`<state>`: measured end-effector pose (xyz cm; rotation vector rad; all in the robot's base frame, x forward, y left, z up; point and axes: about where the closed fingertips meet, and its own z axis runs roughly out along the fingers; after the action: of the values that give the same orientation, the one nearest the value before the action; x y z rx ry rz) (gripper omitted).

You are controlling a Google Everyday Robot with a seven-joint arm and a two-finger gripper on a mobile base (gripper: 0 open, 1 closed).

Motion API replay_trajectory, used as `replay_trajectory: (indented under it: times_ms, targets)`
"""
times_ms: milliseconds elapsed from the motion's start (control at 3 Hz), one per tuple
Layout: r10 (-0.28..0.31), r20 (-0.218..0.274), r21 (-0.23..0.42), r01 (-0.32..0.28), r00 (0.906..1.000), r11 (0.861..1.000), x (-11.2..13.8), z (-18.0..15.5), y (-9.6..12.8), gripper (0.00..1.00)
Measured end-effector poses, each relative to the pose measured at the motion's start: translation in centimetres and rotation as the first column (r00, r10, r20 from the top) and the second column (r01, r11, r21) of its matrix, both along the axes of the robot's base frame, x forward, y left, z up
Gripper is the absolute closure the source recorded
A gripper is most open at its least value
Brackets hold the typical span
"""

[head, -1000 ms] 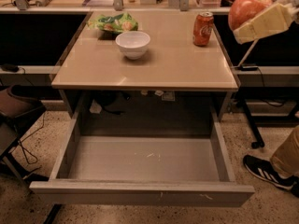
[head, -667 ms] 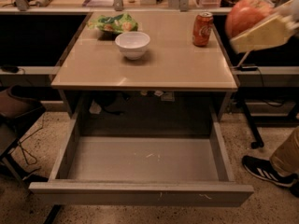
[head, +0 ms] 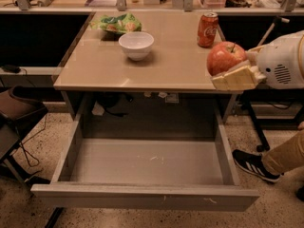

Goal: Place apple into top drawer

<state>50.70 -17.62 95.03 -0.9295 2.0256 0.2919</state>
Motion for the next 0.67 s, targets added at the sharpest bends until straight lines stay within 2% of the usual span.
replay_trajectory:
  times_ms: [333, 667]
  targets:
    - [0.000, -0.001, 0.000, 0.000, 1.0000, 1.000, 0.0, 0.0, 0.0, 1.00]
    - [0.001, -0.038, 0.013, -0.001, 0.9993, 1.000, -0.5, -3.9, 0.8, 1.00]
